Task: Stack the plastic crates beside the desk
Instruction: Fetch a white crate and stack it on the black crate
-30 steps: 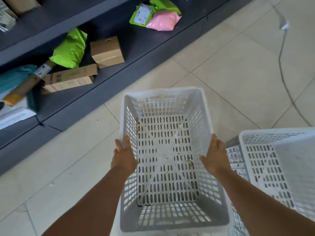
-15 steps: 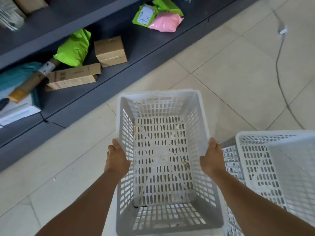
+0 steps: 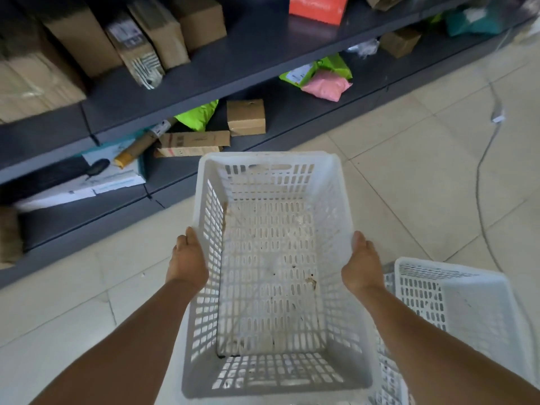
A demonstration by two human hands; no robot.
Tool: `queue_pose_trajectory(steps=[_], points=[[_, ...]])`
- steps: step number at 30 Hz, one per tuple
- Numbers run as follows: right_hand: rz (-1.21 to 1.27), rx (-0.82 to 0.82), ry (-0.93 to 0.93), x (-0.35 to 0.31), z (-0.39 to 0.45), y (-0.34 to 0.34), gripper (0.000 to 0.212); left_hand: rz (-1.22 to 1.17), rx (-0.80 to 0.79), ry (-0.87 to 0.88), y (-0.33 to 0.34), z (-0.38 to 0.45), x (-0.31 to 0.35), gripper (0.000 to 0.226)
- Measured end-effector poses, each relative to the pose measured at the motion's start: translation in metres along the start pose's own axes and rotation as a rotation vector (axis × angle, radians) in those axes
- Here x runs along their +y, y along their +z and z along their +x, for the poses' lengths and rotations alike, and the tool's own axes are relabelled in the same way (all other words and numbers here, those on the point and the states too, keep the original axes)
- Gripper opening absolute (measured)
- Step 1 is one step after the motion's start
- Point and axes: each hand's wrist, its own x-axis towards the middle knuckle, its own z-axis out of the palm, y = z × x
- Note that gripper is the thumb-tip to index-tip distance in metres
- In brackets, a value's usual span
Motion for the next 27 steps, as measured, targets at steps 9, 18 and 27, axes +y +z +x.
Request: queue_pose_trajectory(steps=[9,18,27], points=[[0.014,-0.031,-0.259,-0.079,-0.059,-0.059,0.081,-0.245,0.195,-0.147,-0.101,-0.088,-0.044,0.081],[0.168,-0.141,-0.538,-0.162,-0.129,-0.082,0.056,-0.555,0.447,-0.426,-0.155,-0.203,-0.121,0.07],[0.279,-0.34,-0.687,-0.258,-0.234,-0.057,0.051,-0.975,0.695,-0.689,-0.179,-0.314,-0.228,0.07]])
